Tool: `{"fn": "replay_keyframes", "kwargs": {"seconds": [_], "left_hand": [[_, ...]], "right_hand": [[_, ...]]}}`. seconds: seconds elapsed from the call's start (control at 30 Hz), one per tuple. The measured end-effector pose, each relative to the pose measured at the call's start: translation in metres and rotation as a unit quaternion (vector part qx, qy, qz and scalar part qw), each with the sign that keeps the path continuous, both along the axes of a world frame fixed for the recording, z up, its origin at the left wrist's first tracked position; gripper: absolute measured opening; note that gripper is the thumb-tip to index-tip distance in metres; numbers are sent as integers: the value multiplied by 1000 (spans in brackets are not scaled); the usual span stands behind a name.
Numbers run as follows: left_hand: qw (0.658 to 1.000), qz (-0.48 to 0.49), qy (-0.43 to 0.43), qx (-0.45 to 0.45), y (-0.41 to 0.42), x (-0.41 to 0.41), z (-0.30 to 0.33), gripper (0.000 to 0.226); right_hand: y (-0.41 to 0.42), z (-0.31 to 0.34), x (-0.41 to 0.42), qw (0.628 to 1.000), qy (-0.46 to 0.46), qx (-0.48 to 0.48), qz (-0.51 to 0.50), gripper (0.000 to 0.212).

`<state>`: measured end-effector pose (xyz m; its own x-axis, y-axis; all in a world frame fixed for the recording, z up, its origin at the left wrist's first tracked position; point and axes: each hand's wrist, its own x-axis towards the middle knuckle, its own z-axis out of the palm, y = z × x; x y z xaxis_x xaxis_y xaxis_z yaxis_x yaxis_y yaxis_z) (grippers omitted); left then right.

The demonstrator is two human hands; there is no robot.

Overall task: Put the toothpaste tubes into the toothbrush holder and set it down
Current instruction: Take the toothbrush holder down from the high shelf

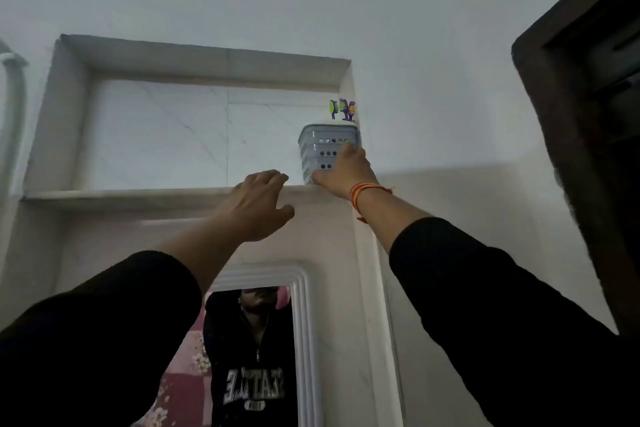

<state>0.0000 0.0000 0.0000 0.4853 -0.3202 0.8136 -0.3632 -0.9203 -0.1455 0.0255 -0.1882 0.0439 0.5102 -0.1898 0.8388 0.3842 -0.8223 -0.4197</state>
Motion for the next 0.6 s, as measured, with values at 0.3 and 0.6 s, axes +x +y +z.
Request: {"fn": "replay_keyframes", "kwargs": {"seconds": [0.3,0.6], "left_hand": [[1000,15,-25,-10,6,53,-15,76],[996,-60,44,-40,16,34,-6,75]], "right_hand": [[13,22,42,994,1,103,-27,140],[24,21,4,986,-23,166,25,110]]}}
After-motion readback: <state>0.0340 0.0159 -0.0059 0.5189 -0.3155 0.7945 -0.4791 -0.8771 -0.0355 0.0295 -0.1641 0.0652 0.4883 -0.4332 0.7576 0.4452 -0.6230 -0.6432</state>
